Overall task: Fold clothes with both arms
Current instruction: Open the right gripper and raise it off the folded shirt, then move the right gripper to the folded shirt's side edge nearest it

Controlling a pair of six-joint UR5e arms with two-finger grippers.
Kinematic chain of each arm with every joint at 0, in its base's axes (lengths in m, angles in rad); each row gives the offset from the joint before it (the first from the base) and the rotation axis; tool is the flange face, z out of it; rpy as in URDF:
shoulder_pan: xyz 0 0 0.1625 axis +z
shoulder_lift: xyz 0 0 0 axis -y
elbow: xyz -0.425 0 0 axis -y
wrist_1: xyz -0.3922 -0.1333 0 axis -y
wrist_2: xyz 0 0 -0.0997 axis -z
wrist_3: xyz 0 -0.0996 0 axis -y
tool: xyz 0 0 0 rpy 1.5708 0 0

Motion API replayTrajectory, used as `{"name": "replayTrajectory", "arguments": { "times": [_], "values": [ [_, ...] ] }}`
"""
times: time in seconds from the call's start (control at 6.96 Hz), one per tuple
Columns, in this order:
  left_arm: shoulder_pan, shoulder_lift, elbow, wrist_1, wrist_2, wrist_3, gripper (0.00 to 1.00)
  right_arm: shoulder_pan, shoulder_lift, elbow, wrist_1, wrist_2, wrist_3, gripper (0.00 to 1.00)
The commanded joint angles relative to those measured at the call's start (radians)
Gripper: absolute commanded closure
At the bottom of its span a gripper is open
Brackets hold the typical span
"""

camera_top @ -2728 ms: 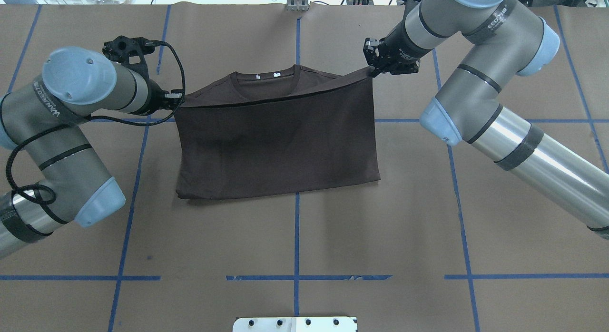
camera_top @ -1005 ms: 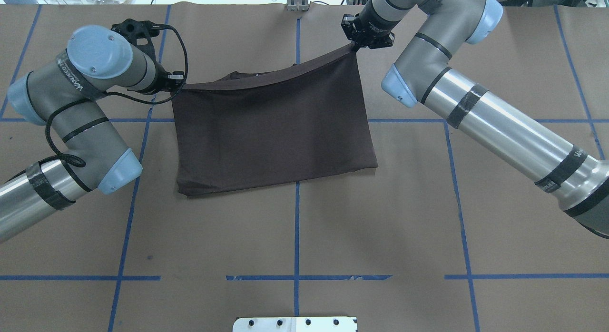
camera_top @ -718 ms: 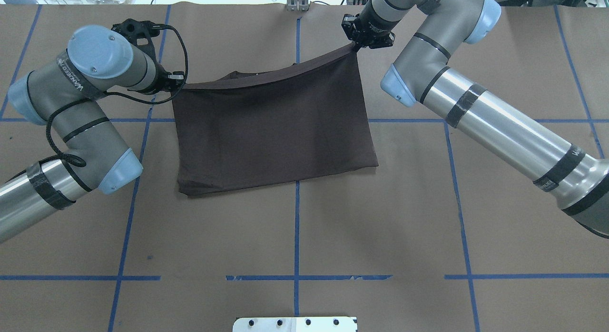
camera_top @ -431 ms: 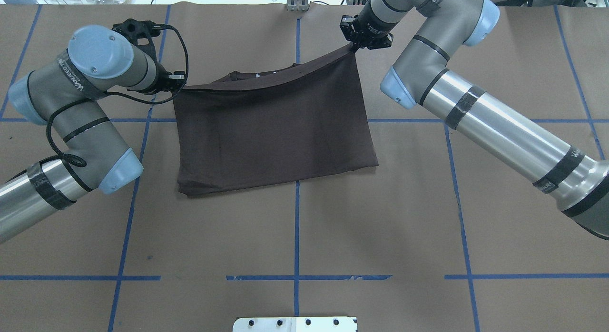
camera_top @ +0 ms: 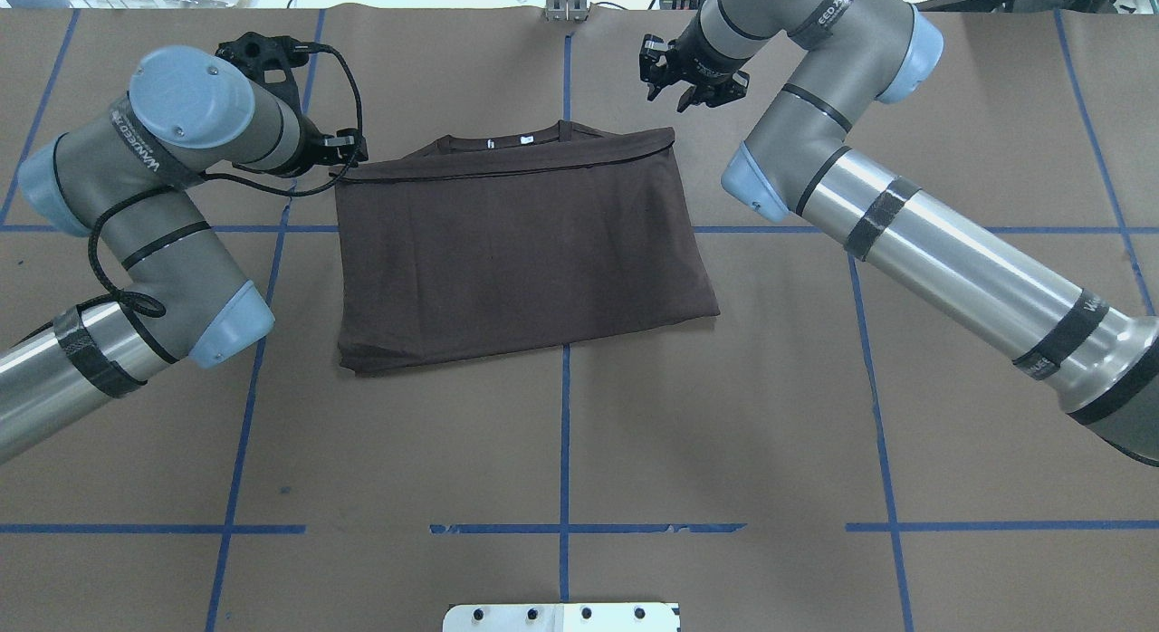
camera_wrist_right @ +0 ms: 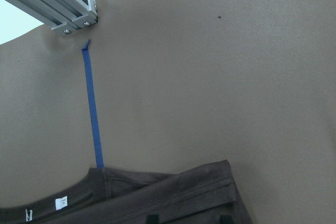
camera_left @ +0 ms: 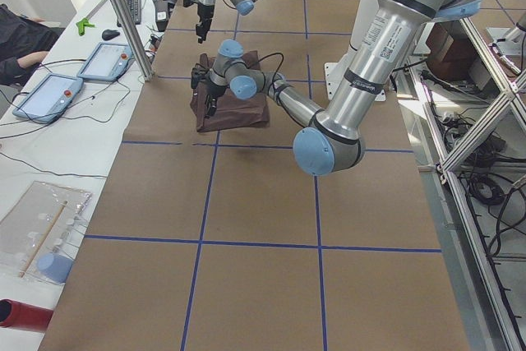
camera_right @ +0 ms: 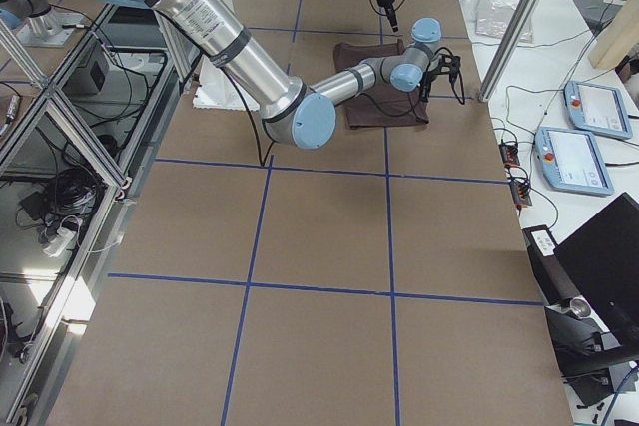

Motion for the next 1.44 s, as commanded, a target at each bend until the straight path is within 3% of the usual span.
{"name": "replayTrajectory", "arguments": {
  "times": [0.0,0.29,0.57,0.72,1.29],
  "values": [
    [-0.002,-0.003,-0.011,-0.008,-0.007,0.000,0.00,-0.047,-0.103,0.131,-0.022,-0.001,0.007,0.00],
    [-0.002,-0.001,-0.028,-0.014,-0.007,-0.001,0.00,-0.166,-0.258,0.344,-0.161,-0.077,0.014,0.00],
    [0.000,0.002,-0.074,-0.004,-0.007,0.000,0.00,-0.211,-0.332,0.486,-0.269,-0.076,0.014,0.04],
    [0.000,0.002,-0.071,-0.005,-0.007,0.003,0.00,-0.232,-0.356,0.515,-0.298,-0.077,0.014,0.09],
    [0.000,-0.004,-0.079,-0.004,-0.007,0.003,0.00,-0.262,-0.357,0.474,-0.303,-0.077,0.004,0.15]
  ]
}}
